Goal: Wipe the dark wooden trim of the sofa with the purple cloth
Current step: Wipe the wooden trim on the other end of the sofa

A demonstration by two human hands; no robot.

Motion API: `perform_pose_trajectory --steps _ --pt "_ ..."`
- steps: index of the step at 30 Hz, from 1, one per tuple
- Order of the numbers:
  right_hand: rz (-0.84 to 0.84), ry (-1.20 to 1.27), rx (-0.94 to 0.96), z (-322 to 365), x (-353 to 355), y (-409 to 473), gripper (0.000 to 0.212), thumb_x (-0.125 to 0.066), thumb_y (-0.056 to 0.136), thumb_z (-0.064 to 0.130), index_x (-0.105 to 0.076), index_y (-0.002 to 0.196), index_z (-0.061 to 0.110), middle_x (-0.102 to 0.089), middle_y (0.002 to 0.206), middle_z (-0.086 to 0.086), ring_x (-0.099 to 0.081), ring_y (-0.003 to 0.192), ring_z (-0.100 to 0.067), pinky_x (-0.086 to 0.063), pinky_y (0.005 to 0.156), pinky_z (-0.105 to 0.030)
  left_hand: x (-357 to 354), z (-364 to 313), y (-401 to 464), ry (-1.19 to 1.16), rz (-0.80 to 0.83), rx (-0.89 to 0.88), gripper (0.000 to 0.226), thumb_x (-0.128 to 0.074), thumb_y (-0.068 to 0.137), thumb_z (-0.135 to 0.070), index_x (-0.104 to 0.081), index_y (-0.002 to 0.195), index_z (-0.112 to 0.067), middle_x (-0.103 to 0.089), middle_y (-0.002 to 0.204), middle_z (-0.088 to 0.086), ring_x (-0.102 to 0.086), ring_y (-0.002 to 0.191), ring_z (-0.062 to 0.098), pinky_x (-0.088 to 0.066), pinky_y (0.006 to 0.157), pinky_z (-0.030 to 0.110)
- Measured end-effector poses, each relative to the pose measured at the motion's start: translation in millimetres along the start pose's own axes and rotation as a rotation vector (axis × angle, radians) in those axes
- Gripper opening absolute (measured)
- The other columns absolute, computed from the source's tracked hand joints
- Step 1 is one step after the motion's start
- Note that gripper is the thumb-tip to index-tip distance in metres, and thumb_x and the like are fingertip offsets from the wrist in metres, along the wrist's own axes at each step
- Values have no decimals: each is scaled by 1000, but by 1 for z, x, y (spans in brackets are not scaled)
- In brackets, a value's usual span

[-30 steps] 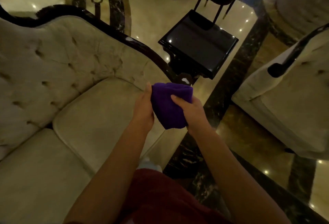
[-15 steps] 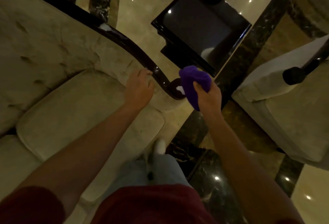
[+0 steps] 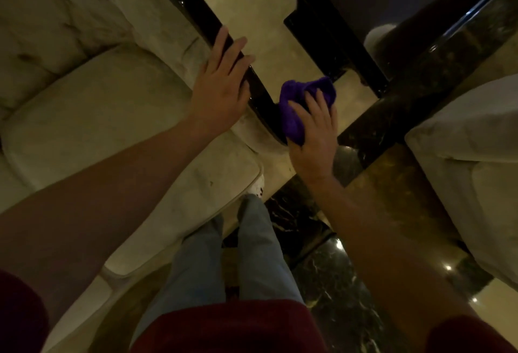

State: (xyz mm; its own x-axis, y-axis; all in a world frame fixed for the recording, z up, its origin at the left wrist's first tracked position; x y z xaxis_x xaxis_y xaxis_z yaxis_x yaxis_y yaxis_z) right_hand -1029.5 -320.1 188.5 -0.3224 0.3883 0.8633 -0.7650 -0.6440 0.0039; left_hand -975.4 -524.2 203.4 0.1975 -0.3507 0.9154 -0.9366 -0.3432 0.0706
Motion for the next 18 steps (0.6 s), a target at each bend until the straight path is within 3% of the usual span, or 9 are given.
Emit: perform_pose_trajectory --steps 3,8,11,14,16,18 --pt "-40 -60 80 -2 -7 -7 53 -73 89 44 -62 133 19 -51 149 -19 -38 146 -40 -22 122 -63 -1 -2 -3 20 -33 -10 40 -48 101 -20 -55 138 -8 -37 162 12 -16 156 40 -40 115 48" --pt "-50 -89 80 -5 2 29 59 -55 88 77 -63 106 21 -60 112 -10 -48 111 -28 -41 99 -48 -4 -11 0 17 -64 32 36 -51 98 -17 -61 131 -8 -42 159 12 -21 154 43 -44 108 49" --pt "-4 -107 122 -1 -1 44 58 -60 88 72 -59 118 22 -59 120 -12 -49 114 -31 -42 98 -47 -2 -13 3 -51 -78 67 35 -54 95 -13 -62 128 -7 -45 156 12 -21 153 43 -40 114 47" --pt "21 -128 112 -2 -7 43 65 -54 93 68 -58 136 20 -55 140 -13 -49 127 -34 -36 105 -45 19 -5 3 -234 -216 142 36 -58 89 -3 -64 125 -1 -52 146 19 -40 144 38 -33 117 29" --pt "13 -66 112 2 -9 45 62 -44 96 65 -63 131 17 -58 139 -12 -50 129 -33 -34 109 -47 36 14 -2 -262 -360 278 40 -60 87 -5 -63 126 -1 -54 141 22 -51 131 32 -40 110 29" --pt "-14 32 79 2 -7 49 59 -37 100 59 -68 122 13 -64 130 -12 -54 126 -32 -34 112 -55 40 31 -12 -260 -396 461 48 -59 87 -10 -58 134 0 -49 145 24 -50 132 33 -38 112 32"
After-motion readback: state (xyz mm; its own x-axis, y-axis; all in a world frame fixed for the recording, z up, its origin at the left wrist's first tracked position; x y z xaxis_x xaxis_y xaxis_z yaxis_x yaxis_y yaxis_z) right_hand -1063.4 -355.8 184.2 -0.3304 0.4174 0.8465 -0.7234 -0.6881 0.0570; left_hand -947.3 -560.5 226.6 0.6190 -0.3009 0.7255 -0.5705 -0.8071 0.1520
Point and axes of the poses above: each hand's wrist, its own y-axis towards the middle knuckle, its own x-axis out of the back of the hand, z = x × y, the point moved 7 cm from there along y, towards the middle knuckle
